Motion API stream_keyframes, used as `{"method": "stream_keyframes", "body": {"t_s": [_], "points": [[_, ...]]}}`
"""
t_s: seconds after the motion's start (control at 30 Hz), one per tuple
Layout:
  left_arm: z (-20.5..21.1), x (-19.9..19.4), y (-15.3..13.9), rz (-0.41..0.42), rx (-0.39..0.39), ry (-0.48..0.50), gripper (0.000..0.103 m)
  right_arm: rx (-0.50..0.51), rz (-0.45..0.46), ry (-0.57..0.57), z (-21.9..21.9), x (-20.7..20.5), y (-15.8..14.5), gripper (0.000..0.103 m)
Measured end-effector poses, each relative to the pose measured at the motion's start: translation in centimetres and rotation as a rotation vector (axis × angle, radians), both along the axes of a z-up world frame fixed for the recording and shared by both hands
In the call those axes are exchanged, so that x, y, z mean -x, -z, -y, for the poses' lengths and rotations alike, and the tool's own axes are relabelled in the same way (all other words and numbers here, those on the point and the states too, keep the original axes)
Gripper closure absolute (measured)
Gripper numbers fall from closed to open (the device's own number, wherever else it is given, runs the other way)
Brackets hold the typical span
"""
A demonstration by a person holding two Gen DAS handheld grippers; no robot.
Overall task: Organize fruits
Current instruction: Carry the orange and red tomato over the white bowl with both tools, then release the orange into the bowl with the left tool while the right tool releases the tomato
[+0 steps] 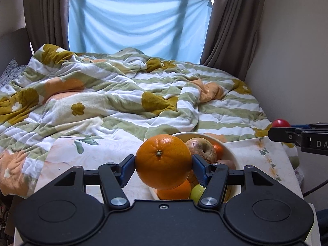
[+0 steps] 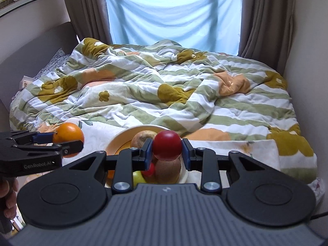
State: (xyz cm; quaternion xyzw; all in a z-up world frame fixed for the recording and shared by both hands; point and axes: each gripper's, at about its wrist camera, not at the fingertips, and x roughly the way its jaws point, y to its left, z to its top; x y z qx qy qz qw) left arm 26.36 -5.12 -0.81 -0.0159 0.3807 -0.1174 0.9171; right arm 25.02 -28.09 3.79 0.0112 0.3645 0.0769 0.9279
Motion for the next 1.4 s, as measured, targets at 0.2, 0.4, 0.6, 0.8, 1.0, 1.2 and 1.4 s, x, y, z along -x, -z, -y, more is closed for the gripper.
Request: {"method": "stream_keyframes", "body": {"t_s": [0.2, 0.4, 0.6, 0.8, 1.0, 1.2, 1.4], "points": [[1.8, -3.2, 2.4, -0.045, -0.037, -0.005, 0.039, -0.009, -0.042, -0.039, 0.8, -4.2, 2.0, 0.058], [3.0, -5.2, 4.2, -0.068, -0.092, -0.006, 0.039, -0.030, -0.079, -0.063, 1.6, -7.1, 3.8, 0.058], [3.4, -6.2, 5.6, -0.114, -0.115, -0.010, 0.038, -0.052, -0.107, -0.093, 1.8, -9.3, 5.3, 0.058], [3.1, -6.2, 5.5, -0.106, -0.068, -0.009, 0.009, -0.063, -0.115, -0.104, 1.8, -10.6, 5.9, 0.058], [2.4, -5.1, 3.9, -0.061, -0.058, -0.022, 0.002, -0.047, -0.114, -0.132, 0.9, -11.7, 5.9, 0.058], [1.3, -3.9, 3.4, -0.062, -0.073, -0.049, 0.002, -0.031, -0.120, -0.180, -1.0, -12.9, 6.0, 0.058], [-0.4, -3.4, 3.6, -0.073, -0.082, -0.094, 0.002, -0.024, -0.141, -0.242, -3.7, -14.1, 6.8, 0.058]]}}
